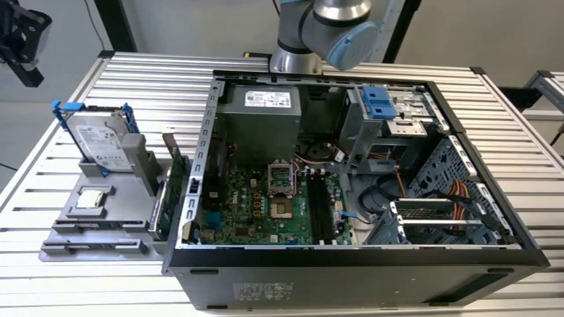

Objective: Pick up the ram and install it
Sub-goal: 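Reach for the ram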

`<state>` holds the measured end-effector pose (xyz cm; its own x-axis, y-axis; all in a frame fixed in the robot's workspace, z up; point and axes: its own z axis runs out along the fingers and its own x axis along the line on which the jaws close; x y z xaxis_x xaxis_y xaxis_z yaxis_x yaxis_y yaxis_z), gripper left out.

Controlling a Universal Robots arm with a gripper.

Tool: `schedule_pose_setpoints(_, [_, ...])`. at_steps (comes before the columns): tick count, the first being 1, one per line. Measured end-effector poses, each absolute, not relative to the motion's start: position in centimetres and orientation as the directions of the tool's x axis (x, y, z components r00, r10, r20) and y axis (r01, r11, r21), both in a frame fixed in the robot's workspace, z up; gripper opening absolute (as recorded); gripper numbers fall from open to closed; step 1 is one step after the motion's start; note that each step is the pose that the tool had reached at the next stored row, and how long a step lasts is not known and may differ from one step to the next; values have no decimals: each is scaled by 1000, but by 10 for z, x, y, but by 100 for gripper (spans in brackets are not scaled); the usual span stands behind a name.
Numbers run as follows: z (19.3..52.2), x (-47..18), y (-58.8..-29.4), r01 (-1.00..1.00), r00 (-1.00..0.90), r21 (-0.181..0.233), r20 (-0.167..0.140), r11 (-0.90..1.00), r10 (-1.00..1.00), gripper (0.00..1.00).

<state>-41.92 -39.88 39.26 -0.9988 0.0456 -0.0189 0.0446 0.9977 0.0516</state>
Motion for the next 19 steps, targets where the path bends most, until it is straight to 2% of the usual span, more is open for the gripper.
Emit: schedule_pose_setpoints(19, [393,-425,-399,21,-1000,52,-17,998,22,0])
